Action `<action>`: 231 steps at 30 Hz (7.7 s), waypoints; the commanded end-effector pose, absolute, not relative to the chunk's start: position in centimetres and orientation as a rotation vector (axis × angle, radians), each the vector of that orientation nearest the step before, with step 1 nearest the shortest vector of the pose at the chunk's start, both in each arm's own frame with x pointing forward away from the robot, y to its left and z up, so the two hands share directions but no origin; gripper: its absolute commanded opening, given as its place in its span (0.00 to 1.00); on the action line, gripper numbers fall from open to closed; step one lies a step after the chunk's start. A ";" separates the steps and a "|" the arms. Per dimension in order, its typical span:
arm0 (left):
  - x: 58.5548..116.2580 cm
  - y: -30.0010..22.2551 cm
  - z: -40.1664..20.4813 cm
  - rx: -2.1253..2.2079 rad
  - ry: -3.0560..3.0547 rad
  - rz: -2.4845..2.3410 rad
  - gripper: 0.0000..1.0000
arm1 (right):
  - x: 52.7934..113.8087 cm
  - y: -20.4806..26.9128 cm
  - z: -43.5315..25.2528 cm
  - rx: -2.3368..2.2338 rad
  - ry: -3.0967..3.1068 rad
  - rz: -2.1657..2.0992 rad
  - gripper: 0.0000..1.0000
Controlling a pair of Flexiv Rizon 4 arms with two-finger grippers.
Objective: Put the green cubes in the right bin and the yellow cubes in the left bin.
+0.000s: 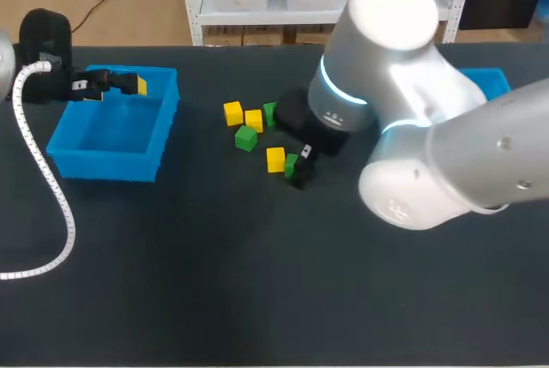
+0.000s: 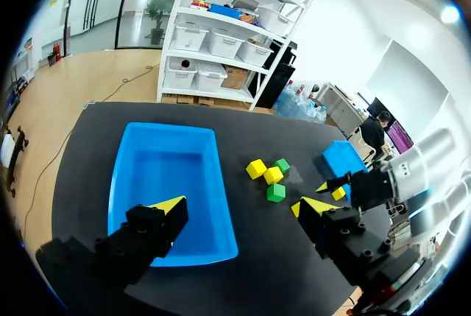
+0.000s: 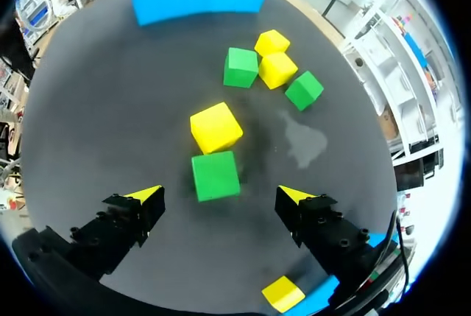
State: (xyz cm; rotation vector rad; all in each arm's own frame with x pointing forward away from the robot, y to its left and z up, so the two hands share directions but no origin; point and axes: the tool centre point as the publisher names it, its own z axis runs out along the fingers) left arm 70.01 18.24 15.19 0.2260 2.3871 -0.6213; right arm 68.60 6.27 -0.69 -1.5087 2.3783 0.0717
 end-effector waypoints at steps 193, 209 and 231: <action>70.0 18.4 15.0 0.231 2.378 -0.633 1.00 | 73.6 17.6 -3.3 -1.361 2.265 -0.111 0.00; 70.0 18.4 15.0 0.231 2.378 -0.633 1.00 | 73.1 18.0 -3.3 -1.342 2.249 -0.109 0.00; 70.0 18.4 15.0 0.231 2.378 -0.633 1.00 | 74.9 7.9 12.6 -0.980 2.089 -0.086 0.00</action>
